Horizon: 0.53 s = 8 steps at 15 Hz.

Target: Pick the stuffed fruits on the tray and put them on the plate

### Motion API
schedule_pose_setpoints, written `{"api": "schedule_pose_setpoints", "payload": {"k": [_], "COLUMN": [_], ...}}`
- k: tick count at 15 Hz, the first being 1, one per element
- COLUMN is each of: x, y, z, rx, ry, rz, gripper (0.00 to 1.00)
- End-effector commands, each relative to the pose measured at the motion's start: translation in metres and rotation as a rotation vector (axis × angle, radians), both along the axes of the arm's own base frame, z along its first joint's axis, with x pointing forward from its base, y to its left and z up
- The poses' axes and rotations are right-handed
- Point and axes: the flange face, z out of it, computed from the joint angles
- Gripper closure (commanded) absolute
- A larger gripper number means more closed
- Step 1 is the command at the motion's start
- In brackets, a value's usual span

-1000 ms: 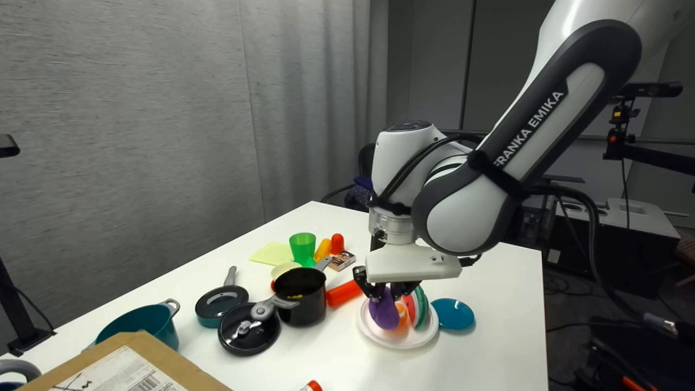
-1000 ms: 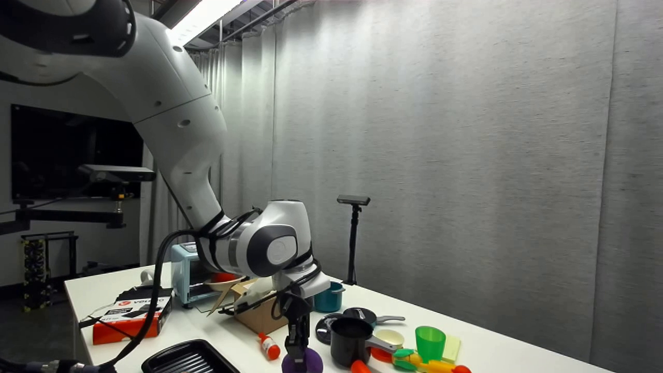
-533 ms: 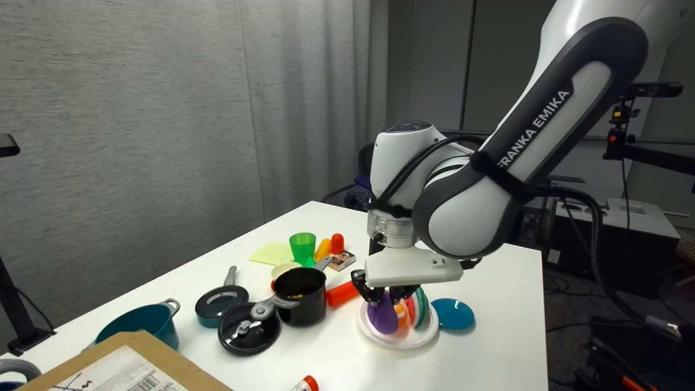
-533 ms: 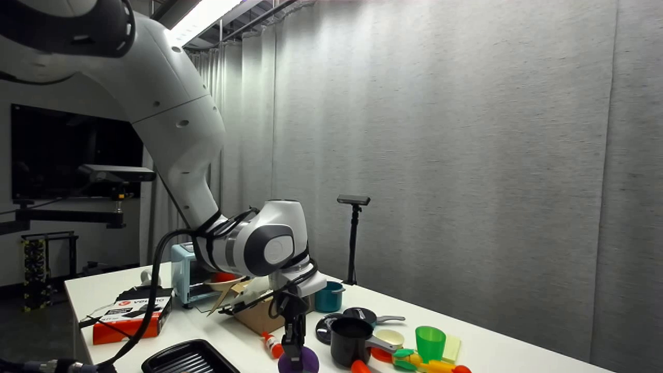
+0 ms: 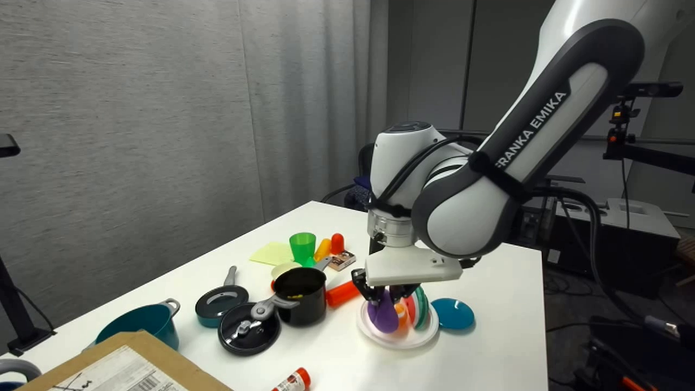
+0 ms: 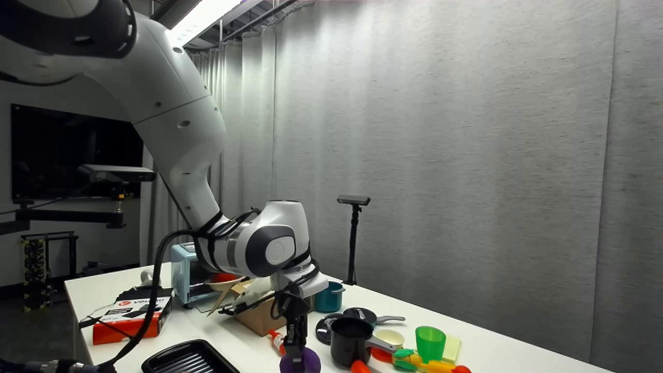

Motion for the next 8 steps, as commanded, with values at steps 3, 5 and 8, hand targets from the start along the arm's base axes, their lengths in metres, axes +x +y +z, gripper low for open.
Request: {"api": "schedule_pose_setpoints", "payload": {"k": [3,5,8], "x": [0.023,0.036,0.047], "y": [-0.027,-0.036,-0.047], "z": [0.014,0.016,0.005], "rx": [0.007,0.046,0.089], "ry": [-0.021,-0.06,-0.055], "rz": [0.031,-0.016,-0.103], "gripper": [0.95,0.95,0.95]}}
